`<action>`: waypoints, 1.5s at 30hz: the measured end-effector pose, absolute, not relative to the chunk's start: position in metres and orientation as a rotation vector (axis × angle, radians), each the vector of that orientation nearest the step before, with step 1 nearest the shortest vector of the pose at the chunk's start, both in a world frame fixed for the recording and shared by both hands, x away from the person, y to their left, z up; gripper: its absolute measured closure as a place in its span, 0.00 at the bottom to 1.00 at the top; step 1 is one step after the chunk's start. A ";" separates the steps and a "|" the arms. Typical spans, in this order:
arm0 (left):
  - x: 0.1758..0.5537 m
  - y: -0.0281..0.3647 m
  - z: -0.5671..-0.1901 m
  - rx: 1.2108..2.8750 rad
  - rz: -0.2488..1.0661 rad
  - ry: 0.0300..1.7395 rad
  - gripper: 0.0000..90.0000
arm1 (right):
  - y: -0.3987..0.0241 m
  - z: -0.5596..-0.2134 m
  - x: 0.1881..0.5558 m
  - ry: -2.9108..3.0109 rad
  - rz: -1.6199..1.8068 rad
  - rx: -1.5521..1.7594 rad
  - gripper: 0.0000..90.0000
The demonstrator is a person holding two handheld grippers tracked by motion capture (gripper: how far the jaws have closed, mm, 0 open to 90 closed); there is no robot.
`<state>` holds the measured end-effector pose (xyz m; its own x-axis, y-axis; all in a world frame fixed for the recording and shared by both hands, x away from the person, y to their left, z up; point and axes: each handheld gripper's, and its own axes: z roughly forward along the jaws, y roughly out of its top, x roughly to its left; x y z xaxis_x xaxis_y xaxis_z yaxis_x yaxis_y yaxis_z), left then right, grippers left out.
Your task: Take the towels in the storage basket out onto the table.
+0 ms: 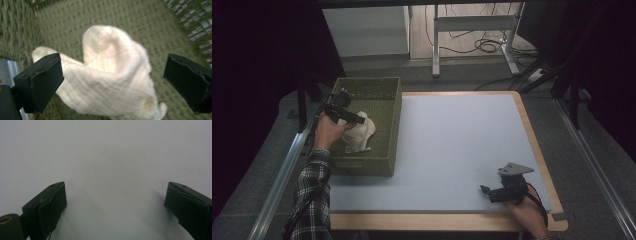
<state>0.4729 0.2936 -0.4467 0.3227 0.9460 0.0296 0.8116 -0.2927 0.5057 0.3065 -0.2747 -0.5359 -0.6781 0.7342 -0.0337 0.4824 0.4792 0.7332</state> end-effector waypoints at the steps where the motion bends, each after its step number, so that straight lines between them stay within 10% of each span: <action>1: 0.474 0.295 -0.449 2.198 0.450 1.564 0.04 | -0.275 -0.536 0.306 2.387 1.022 1.023 0.05; 20: 0.513 0.271 -0.504 2.442 0.144 1.762 0.06 | -0.275 -0.536 0.306 2.386 1.023 1.023 0.05; 33: 0.507 0.262 -0.497 2.562 0.224 1.737 0.77 | -0.275 -0.536 0.306 2.386 1.023 1.023 0.05; 45: 0.494 0.269 -0.473 2.434 0.270 1.640 0.81 | -0.275 -0.536 0.306 2.386 1.025 1.023 0.05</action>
